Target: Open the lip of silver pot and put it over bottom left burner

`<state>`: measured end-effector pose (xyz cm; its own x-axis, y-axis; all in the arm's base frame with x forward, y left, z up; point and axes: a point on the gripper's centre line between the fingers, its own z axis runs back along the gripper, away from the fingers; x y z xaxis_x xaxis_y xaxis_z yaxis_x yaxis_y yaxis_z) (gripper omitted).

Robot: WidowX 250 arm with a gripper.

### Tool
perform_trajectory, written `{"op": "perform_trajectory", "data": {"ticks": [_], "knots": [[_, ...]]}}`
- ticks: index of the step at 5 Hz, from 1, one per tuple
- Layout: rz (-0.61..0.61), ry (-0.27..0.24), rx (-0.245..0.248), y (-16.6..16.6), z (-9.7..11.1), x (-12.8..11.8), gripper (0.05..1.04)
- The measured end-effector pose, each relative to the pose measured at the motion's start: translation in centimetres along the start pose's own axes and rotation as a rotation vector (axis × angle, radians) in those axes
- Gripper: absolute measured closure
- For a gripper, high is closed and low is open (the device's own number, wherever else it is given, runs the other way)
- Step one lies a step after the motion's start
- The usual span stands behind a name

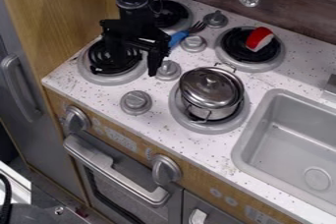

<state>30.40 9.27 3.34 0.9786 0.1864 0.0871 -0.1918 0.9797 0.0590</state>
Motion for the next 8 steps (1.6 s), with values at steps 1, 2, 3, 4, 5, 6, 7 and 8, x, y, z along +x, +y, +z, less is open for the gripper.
{"op": "perform_trajectory", "data": {"ticks": [1, 2, 3, 4, 5, 6, 7, 8], "knots": [[-0.001, 0.035, -0.005, -0.2, -1.0, -0.6, 0.083], [-0.045, 0.014, -0.027, -2.7, -0.5, -0.5, 0.083], [-0.118, -0.053, -0.041, -6.0, 1.2, 0.1, 0.083], [-0.164, -0.088, -0.055, -8.7, 1.5, 0.3, 0.083], [-0.205, -0.115, -0.042, -10.7, 1.3, 0.8, 0.083], [-0.235, -0.105, -0.012, -11.7, -0.2, 1.3, 0.083], [-0.24, -0.092, 0.017, -12.2, -1.4, 1.8, 0.083], [-0.239, -0.093, 0.042, -12.4, -2.4, 2.3, 0.083]]}}
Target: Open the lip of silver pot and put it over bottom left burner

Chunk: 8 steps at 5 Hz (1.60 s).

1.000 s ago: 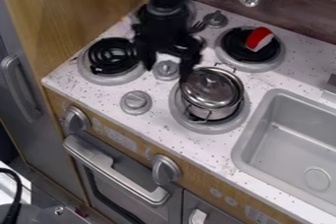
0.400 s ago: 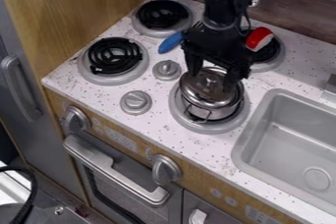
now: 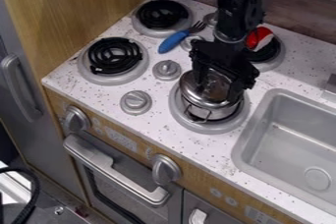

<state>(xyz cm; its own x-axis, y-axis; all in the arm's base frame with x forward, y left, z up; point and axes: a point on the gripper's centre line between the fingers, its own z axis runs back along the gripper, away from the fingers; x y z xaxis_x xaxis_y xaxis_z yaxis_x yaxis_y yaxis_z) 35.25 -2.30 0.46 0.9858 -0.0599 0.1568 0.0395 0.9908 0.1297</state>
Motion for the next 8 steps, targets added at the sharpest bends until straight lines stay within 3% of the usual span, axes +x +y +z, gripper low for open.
{"op": "perform_trajectory", "data": {"ticks": [1, 3, 4, 5, 6, 8], "knots": [[-0.003, -0.006, 0.015, 0.1, -0.4, 0.6, 0.117], [0.014, -0.015, 0.029, 0.6, -0.3, 0.8, 0.689], [0.018, -0.012, 0.035, 1.0, -0.3, 0.8, 0.83], [0.035, -0.015, 0.04, 1.6, 0.4, 0.9, 0.833], [0.094, -0.084, 0.027, 3.7, 3.0, 2.0, 0.833], [0.26, -0.109, 0.022, 11.1, 4.3, 3.0, 0.833]]}}
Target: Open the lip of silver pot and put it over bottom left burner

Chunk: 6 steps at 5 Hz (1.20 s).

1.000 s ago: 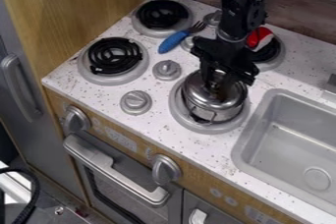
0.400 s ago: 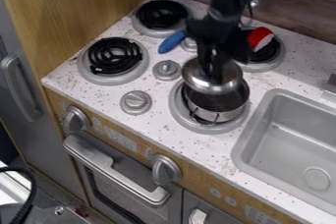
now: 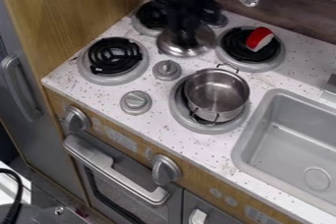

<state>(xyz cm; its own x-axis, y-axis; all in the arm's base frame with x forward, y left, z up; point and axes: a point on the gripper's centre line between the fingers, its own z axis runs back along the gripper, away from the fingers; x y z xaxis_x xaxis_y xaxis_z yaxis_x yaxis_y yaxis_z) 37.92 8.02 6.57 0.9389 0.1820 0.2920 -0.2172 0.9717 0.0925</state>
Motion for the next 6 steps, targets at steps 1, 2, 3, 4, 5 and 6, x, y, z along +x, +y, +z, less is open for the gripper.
{"op": "perform_trajectory", "data": {"ticks": [1, 2, 3, 4, 5, 6], "knots": [[0.083, 0.078, 0.0, 4.2, -3.4, 0.1, 0.833], [0.161, 0.121, 0.014, 8.3, -5.9, 0.9, 0.833], [0.199, 0.174, 0.035, 11.0, -8.1, 0.9, 0.833], [0.209, 0.213, 0.04, 11.6, -9.1, 0.1, 0.833], [0.203, 0.239, 0.035, 11.4, -9.6, -0.7, 0.833], [0.195, 0.247, 0.025, 11.0, -9.7, -1.1, 0.778]]}}
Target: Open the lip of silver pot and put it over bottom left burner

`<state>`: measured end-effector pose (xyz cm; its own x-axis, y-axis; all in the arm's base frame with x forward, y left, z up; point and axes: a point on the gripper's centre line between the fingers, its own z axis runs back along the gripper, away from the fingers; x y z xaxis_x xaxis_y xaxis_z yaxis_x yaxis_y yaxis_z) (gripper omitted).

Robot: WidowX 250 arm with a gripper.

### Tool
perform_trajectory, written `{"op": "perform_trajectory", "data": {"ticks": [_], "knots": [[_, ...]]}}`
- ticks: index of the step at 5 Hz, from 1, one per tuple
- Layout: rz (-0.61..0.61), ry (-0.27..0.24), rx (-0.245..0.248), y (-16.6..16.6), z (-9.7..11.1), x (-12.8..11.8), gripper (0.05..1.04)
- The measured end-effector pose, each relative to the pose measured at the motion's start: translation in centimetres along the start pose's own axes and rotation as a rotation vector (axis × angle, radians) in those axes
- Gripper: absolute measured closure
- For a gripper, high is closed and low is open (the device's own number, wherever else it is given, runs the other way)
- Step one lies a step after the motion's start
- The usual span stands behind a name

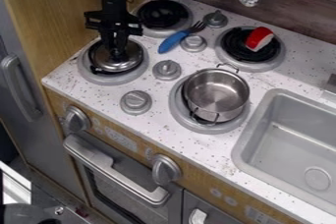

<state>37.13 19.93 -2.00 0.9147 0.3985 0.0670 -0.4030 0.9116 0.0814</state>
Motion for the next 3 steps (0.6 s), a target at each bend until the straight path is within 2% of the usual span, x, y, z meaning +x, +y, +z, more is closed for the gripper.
{"op": "perform_trajectory", "data": {"ticks": [1, 2, 3], "knots": [[-0.005, 0.026, -0.001, -0.2, -0.1, -0.5, 0.511], [-0.013, -0.005, -0.009, -0.4, 2.3, -0.9, 0.191], [-0.038, -0.064, -0.04, -0.6, 5.7, -1.7, 0.081]]}}
